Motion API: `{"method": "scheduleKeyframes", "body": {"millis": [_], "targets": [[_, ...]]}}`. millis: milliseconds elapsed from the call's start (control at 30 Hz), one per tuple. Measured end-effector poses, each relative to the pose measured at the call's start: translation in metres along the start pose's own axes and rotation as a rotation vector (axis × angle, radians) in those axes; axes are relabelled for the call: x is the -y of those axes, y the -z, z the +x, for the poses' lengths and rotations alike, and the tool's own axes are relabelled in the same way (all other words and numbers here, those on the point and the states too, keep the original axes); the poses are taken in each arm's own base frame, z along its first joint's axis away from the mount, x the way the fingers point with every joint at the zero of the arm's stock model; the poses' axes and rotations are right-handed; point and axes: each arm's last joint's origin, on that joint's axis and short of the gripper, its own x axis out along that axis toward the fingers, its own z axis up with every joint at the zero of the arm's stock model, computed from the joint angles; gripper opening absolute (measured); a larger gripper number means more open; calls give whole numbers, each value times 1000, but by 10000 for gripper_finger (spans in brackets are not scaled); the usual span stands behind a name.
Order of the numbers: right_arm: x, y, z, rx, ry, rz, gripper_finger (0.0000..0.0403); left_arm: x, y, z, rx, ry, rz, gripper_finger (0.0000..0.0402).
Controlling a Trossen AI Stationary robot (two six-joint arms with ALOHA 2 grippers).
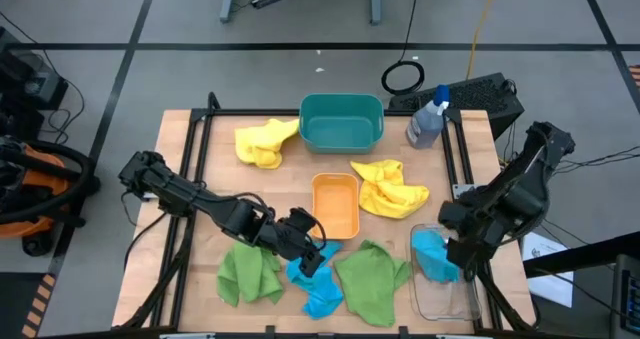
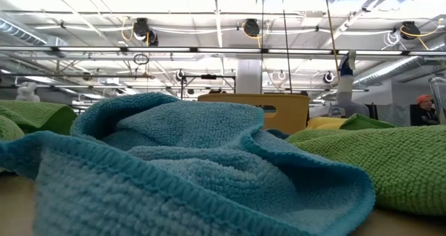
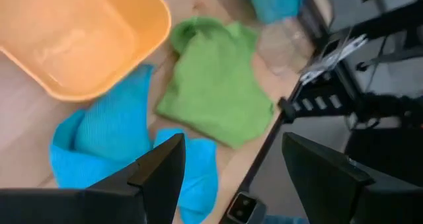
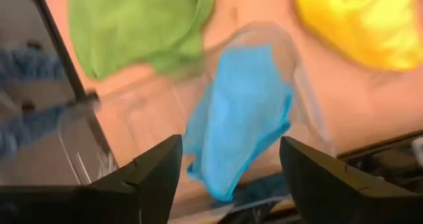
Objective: Sort microfiber towel by color & place in baskets
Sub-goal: Put the blue microfiber towel into the transparent bin
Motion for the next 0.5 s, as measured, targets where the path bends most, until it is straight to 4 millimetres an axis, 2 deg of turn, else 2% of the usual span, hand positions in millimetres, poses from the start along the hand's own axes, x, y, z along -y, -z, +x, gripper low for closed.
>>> {"method": "scheduleKeyframes", "body": {"millis": [233,500], "targets": [[1,-9,-27,188,-13,72,247,-7,24,23,-111,-111,54,270],[-1,-12,-29,247,-32,109,247,-18,54,66,-264,-215,122,355]]}}
